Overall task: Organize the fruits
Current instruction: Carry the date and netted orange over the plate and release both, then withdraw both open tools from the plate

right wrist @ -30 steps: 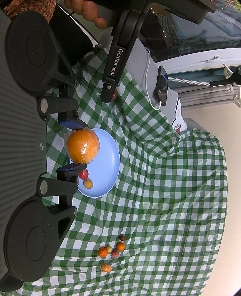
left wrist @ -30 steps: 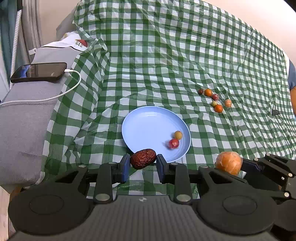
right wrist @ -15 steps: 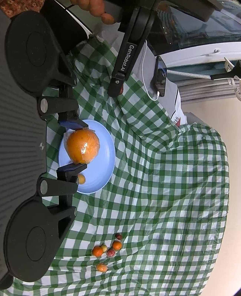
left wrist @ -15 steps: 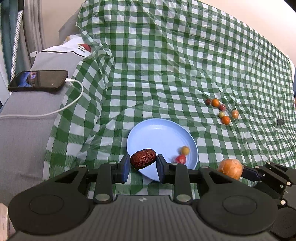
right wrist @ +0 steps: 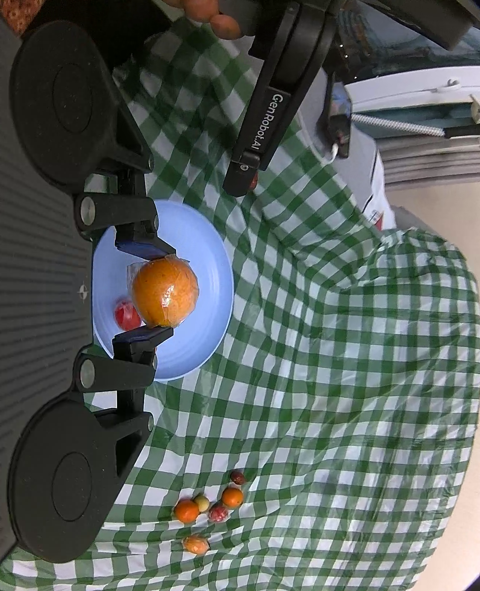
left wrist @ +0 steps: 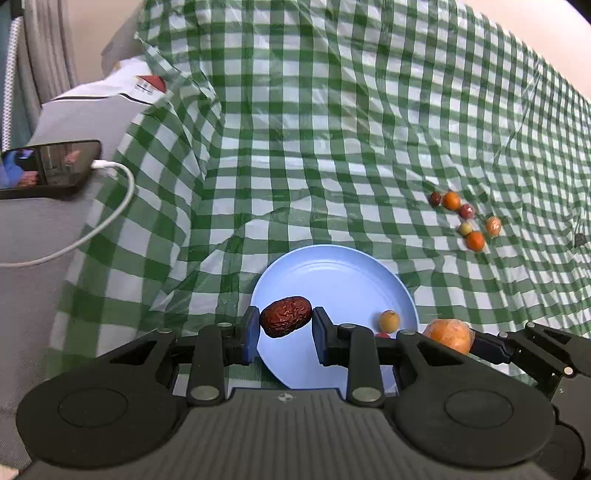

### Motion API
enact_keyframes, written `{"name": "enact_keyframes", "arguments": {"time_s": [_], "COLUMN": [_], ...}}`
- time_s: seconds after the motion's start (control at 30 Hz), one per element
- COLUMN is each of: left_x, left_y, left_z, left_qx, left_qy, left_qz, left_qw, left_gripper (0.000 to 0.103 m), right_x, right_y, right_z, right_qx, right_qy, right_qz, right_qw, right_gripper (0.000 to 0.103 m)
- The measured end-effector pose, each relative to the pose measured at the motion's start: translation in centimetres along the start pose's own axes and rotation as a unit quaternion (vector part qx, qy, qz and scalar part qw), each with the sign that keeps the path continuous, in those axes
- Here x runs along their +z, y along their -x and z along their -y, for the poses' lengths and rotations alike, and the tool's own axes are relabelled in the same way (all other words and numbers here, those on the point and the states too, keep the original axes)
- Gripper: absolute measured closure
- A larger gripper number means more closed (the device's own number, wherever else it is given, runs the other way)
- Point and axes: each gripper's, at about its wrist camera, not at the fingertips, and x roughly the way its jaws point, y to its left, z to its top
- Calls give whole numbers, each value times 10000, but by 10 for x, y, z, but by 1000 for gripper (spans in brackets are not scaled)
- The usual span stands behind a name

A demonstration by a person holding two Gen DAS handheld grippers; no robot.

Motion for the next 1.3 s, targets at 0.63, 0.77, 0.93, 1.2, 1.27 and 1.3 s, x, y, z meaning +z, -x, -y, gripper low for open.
{"name": "enact_keyframes", "arguments": {"time_s": [0.63,0.77,0.93,1.2,1.27,1.3], "left_x": [9,9,11,-7,-17,-21], "left_y": [-88,-97,-84,-36,-21,-14], "left_z": [17,18,14,14,11,10], "left_qx": [148,174,230,268,307,316], "left_qy": [-618,-759,-580,-807,-721,-681], "left_qz": [-445,-484,-205,-118,-171,-204], "left_qw": [9970,9958,9978,9963,9968,9970], "left_gripper": [69,69,1,0,0,1], "right_x": [-5,-6,0,1,-5,-7], "right_y": [-73,-82,-79,-30,-15,-8], "right_z": [14,16,18,8,1,-2], "right_qx": [-40,-41,-33,80,188,226], "right_qy": [158,156,163,130,95,75], "right_qz": [-598,-688,-531,-433,-488,-505], "right_qw": [9981,9975,9984,9989,9986,9984], "right_gripper": [63,63,28,7,5,5]}}
